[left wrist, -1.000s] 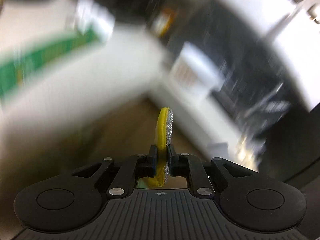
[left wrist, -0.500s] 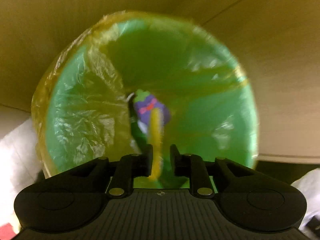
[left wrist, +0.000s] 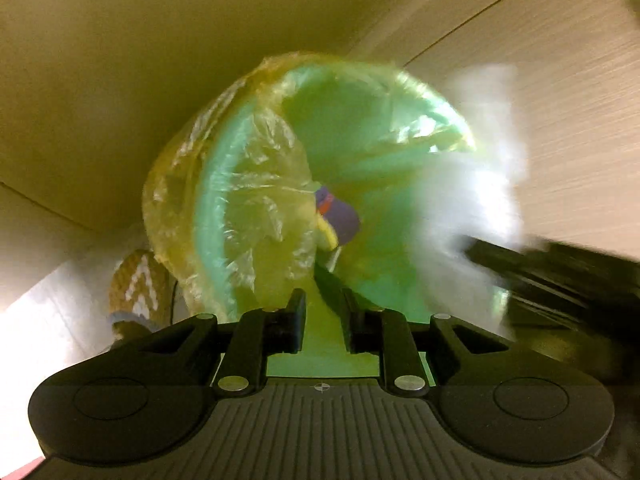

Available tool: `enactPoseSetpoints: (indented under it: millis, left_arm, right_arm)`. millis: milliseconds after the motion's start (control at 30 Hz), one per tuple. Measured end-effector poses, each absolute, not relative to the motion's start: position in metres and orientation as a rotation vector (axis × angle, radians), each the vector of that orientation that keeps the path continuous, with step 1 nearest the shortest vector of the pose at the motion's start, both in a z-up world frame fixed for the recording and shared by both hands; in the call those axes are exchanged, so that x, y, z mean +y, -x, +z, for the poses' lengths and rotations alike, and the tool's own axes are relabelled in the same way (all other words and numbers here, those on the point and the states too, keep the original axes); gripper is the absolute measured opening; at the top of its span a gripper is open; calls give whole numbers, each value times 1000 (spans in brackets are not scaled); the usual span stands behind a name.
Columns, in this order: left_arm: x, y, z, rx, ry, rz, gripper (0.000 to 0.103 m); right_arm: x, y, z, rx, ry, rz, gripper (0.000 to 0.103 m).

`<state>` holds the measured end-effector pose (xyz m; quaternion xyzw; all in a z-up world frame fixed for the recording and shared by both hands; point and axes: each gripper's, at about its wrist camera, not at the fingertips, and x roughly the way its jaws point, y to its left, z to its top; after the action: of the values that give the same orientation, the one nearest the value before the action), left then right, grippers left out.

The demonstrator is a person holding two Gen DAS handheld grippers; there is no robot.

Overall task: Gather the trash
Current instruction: 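Carry pad and bag into the green-lined bin and open both grippers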

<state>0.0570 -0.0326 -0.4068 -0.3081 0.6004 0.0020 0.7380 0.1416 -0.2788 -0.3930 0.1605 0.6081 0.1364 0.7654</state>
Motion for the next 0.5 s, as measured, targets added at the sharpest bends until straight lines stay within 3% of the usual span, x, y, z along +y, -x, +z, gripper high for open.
enactPoseSetpoints:
  millis: [267,367,500]
  left_arm:
    - [-14,-53,-373,1247,707,-61,21]
    - [-10,-57,-365,1237,719,-67,21]
    - [-8,-62,-353,1226,710,-75,21]
  right_arm:
    - [-219,-175,-507,1563,-187,251,19]
    - [-221,-175,-497,1539,-180,243,24]
    - [-231,-174,-467,1486,-237,247,39]
